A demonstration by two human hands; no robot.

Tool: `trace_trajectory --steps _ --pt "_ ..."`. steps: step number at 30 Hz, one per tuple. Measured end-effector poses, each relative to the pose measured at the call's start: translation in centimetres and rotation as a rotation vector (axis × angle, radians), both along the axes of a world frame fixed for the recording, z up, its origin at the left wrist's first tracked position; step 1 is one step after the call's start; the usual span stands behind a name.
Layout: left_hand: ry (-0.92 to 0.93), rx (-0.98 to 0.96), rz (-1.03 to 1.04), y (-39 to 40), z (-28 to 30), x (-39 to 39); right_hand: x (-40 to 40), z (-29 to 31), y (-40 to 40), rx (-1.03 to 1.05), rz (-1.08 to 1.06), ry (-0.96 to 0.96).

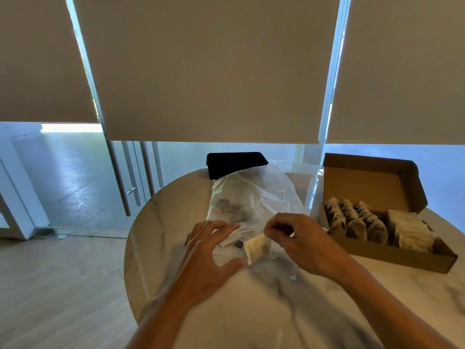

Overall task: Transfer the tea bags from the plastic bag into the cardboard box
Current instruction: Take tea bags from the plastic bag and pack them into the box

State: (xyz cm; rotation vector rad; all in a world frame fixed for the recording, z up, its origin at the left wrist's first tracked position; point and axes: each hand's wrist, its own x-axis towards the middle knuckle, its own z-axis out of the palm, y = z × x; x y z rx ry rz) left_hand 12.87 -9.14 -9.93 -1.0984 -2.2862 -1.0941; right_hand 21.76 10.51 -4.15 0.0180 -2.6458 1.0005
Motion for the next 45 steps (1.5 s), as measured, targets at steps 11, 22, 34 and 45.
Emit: trace_trajectory --steps 11,22,34,45 --pt "-0.166 0.216 -0.114 2.5 2.1 2.6 0.3 -0.2 0.6 -0.168 -0.06 0.108" --pt "-0.215 0.368 -0.107 5.4 4.5 1.4 1.0 -0.7 2.0 -0.253 0.076 -0.128" --pt "-0.22 0.574 -0.018 4.9 3.1 0.0 2.5 -0.8 3.8 -0.076 0.059 -0.3" --pt "-0.218 0.594 0.019 4.5 2.8 -0.3 3.6 0.1 6.0 -0.169 0.003 -0.305"
